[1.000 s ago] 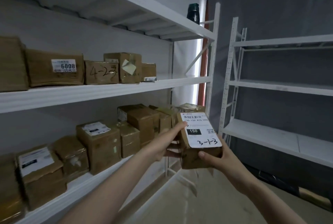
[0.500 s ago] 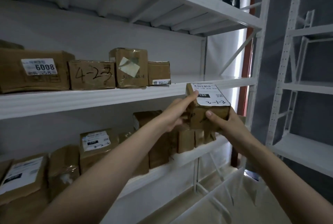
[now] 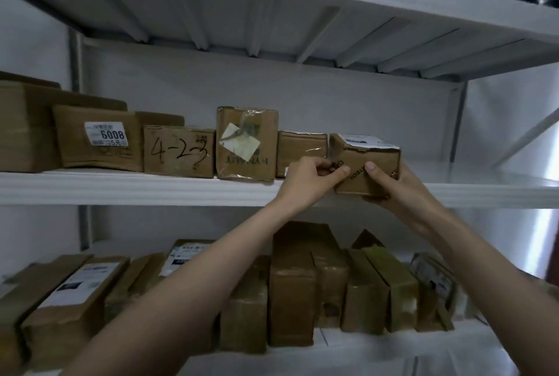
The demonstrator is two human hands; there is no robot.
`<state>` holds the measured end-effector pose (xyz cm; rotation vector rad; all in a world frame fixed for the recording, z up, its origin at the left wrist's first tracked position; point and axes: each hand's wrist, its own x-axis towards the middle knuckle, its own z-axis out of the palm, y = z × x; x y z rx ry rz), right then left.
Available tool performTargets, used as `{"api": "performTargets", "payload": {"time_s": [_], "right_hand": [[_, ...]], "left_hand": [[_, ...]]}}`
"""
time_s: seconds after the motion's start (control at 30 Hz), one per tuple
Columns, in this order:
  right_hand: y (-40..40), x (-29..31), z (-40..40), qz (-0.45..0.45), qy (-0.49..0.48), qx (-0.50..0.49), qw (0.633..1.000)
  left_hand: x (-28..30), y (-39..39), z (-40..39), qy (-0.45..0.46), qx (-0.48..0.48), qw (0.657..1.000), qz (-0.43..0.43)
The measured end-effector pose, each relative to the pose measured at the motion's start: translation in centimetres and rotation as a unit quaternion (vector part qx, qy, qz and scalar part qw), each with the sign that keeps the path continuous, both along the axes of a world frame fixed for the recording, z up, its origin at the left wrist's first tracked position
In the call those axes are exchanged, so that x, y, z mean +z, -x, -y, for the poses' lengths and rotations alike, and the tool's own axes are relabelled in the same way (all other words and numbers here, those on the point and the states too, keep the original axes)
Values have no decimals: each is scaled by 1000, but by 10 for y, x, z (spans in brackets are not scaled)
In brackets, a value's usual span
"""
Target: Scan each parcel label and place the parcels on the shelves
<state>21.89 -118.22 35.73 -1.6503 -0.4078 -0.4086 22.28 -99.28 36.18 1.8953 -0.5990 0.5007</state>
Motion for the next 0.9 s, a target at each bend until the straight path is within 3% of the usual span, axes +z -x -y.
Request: {"api": "performTargets", "payload": {"time_s": [0.17, 0.37, 0.47, 0.6, 0.67, 0.77, 0.9], "right_hand": [[-27, -3, 2, -19, -15, 10, 1000], [-42, -4, 4, 7, 34, -58, 998], [-50, -13, 5, 38, 49, -126, 990], [-54, -52, -16, 124, 82, -265, 953], [-46, -86, -52, 148, 65, -208, 965], [-6, -134, -124, 201, 117, -78, 969], [46, -192, -207, 234, 233, 132, 935]], "left_hand": [[-2, -22, 5, -16, 87, 994, 56], [-6, -27, 9, -39, 152, 983, 96], [-18, -13, 6, -45, 166, 978, 115], [-69, 23, -24, -28, 179, 979, 96], [-111, 43, -48, -64, 206, 975, 56], [-180, 73, -97, -129, 278, 950, -66], [-246, 124, -175, -160, 370, 893, -200]]}}
